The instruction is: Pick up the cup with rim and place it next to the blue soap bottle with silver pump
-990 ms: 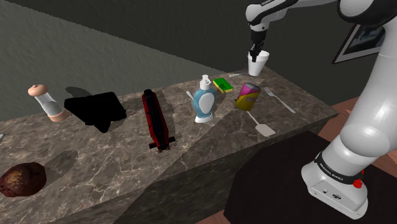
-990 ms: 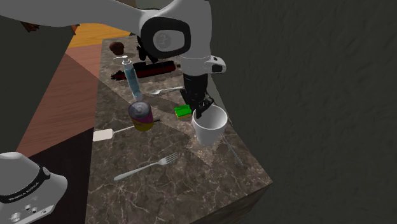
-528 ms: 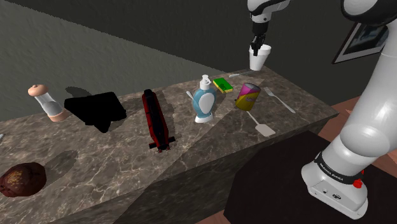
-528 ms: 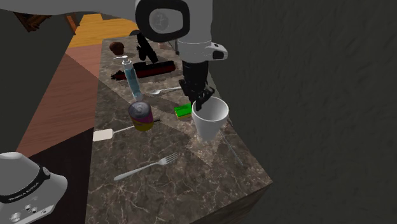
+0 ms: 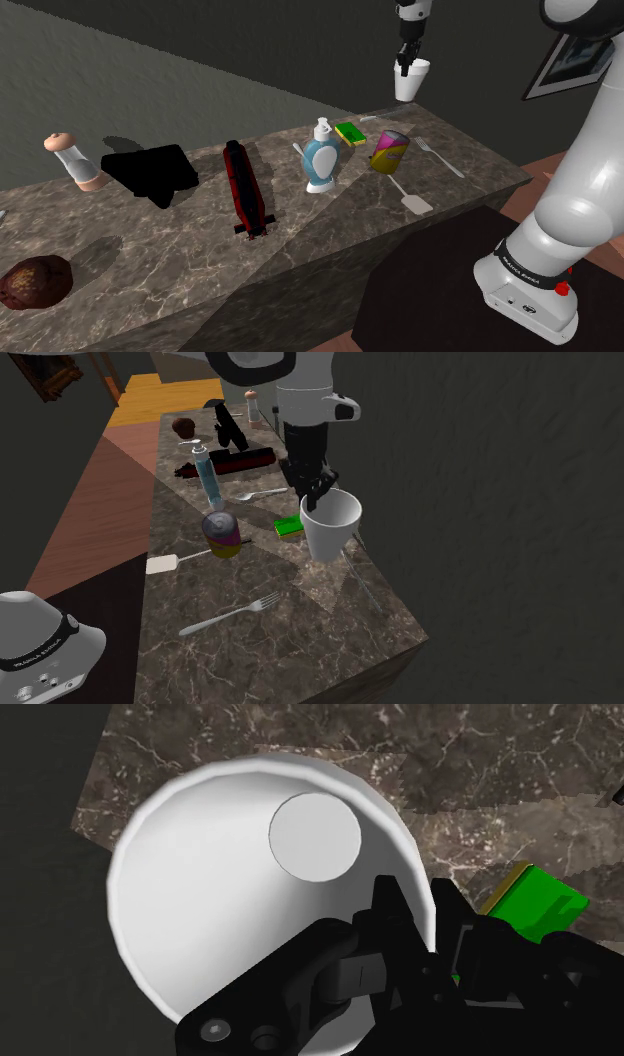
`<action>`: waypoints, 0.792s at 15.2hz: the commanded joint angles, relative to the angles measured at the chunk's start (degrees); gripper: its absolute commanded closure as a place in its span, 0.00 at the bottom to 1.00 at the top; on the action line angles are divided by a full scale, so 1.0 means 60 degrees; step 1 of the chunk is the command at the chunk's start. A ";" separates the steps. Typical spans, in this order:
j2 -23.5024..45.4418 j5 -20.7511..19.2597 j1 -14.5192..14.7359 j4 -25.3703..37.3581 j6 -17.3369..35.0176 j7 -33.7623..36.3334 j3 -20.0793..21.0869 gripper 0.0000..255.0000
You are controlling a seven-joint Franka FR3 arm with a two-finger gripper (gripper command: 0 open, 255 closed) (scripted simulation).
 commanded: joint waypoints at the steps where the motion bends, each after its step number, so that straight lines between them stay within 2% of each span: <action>1: 0.0029 0.0009 -0.0013 0.0303 -0.0274 -0.0030 -0.0006 1.00; 12: 0.0211 0.0063 -0.0072 0.1969 -0.1756 -0.0157 -0.0027 1.00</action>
